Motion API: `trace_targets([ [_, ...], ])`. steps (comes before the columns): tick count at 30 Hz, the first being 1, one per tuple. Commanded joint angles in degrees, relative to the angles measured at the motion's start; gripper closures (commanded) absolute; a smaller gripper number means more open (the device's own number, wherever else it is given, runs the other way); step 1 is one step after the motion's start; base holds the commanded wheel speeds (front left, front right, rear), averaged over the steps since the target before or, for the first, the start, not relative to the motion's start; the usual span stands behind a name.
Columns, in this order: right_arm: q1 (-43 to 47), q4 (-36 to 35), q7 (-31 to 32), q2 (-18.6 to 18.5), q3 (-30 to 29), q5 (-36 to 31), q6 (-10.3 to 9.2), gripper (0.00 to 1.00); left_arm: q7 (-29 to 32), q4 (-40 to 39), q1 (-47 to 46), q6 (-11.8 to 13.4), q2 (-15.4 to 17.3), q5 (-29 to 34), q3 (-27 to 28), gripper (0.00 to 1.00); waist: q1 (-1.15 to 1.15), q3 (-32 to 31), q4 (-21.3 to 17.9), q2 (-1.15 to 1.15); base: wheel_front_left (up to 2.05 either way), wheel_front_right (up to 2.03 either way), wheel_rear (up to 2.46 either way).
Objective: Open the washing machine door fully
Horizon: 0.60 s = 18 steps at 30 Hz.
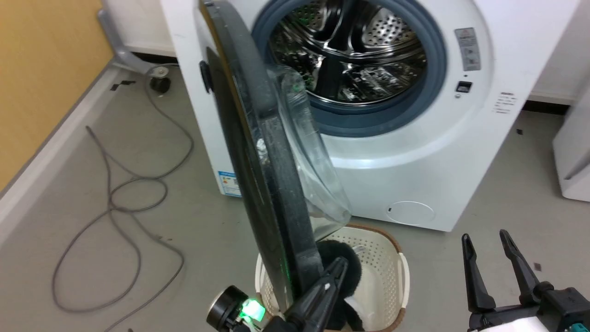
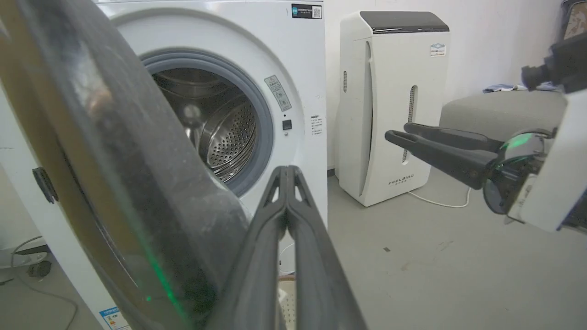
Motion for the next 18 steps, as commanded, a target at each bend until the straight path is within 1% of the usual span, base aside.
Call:
trace_targets([
  [1,-0.32,0.11,-0.26,0.24,0.06,0.18,0.05,0.00,-0.25,0.41,0.46,0.05,-0.12,-0.90,0.59,1.00,0.00,0.19,0.86,0.00,0.00,0.00,0.00],
  [8,-0.16,0.27,-0.26,0.24,0.18,0.31,0.05,0.00,-0.25,1.36,0.75,-0.89,-0.58,-1.23,1.82,1.00,0.00,0.28,4.17,0.00,0.00,0.00,0.00],
  [12,0.11,0.29,-0.26,0.24,0.07,0.47,0.05,0.00,-0.25,1.17,1.26,-1.34,-0.62,-0.78,1.90,1.00,0.00,0.26,6.86,0.00,0.00,0.00,0.00],
  [18,0.34,0.36,-0.26,0.24,0.48,0.93,0.05,0.00,-0.25,0.32,3.33,-0.95,-0.44,-0.43,2.42,1.00,0.00,-0.25,11.21,0.00,0.00,0.00,0.00],
])
